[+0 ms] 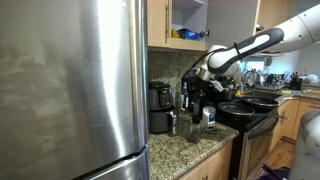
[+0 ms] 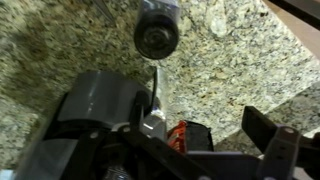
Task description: Close the air fryer drawer
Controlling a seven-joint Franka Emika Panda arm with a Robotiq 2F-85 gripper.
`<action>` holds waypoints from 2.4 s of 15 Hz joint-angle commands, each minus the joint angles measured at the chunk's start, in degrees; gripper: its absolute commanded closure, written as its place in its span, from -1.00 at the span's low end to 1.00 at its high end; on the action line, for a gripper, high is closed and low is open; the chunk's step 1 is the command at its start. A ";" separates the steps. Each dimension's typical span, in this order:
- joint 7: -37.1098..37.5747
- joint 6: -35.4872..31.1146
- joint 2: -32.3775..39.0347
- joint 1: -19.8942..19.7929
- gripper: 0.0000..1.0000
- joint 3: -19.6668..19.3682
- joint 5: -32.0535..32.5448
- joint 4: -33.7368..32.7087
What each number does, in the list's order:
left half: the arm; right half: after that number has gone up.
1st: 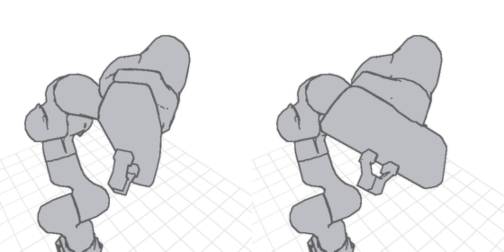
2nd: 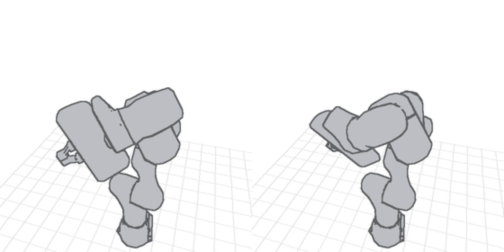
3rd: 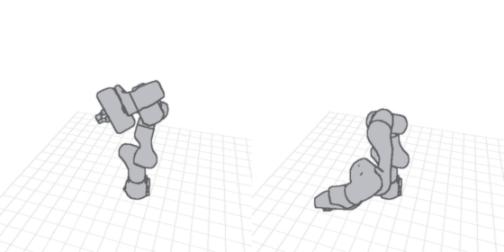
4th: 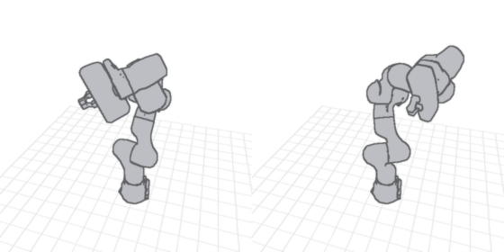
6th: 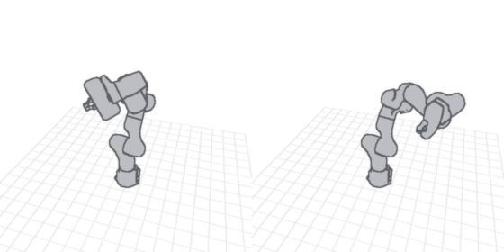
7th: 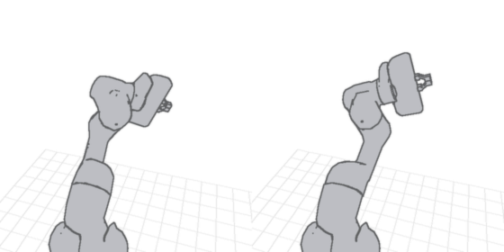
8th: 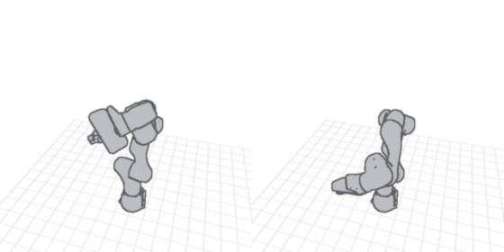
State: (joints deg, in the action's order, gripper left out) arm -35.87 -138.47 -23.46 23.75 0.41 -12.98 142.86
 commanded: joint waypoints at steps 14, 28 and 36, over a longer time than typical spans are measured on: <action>14.42 -8.43 17.85 -2.13 -1.00 10.31 1.07 -4.34; 53.27 -20.39 18.38 -7.61 -1.00 13.62 34.94 -2.53; 45.00 -14.31 20.37 -2.72 -1.00 11.43 19.00 -9.02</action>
State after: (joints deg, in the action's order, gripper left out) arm 15.64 -157.49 -4.47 17.56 13.49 17.06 139.38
